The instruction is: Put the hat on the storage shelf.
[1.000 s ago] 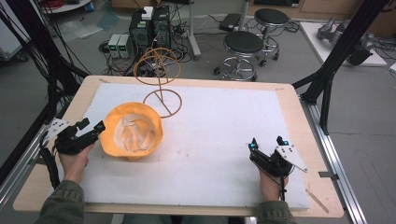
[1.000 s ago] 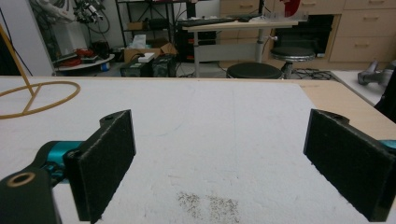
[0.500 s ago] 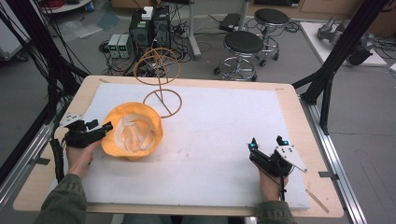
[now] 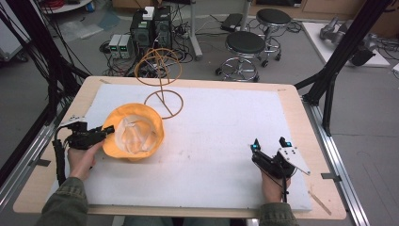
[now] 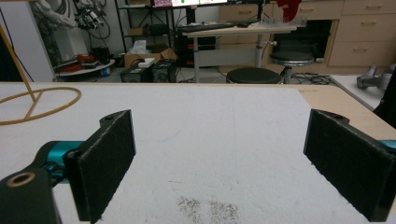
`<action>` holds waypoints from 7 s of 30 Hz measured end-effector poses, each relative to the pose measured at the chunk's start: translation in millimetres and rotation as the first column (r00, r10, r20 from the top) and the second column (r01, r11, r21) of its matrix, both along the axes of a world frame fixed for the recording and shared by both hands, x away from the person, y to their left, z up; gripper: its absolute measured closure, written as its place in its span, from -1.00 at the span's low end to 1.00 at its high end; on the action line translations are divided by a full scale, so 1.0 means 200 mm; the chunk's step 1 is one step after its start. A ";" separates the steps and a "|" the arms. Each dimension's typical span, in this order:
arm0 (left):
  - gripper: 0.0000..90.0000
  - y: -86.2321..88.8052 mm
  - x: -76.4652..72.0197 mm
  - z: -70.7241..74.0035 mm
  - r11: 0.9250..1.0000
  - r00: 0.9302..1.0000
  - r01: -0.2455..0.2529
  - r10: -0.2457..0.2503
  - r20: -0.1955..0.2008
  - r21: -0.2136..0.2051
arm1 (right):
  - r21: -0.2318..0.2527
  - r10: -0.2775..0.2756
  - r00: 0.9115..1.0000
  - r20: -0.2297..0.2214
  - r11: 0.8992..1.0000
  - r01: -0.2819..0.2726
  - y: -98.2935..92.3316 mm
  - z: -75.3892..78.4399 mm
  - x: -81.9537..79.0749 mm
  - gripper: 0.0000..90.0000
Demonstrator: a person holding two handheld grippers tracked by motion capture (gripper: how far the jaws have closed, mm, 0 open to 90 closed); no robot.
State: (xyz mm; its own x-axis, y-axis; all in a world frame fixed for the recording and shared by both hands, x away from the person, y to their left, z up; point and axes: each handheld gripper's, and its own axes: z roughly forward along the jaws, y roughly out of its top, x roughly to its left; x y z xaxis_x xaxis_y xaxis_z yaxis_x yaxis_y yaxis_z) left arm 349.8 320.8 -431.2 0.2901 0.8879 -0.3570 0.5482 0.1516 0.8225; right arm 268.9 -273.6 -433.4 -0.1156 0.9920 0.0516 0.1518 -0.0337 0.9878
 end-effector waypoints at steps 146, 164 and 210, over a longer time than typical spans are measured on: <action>0.92 -1.16 0.48 0.85 0.886 0.739 -0.085 -0.251 0.625 0.456 | 0.021 0.018 0.999 0.042 1.000 -0.019 0.01 0.02 -0.04 -0.82; 0.91 -1.28 0.47 0.53 0.789 0.787 -0.038 -0.354 0.505 0.613 | 0.021 0.018 0.999 0.044 1.000 -0.019 0.00 0.02 -0.03 -0.82; -0.33 -0.86 0.25 0.78 0.976 0.714 0.069 -0.195 0.673 0.209 | 0.027 0.008 0.999 0.050 1.000 -0.010 0.01 0.02 -0.04 -0.82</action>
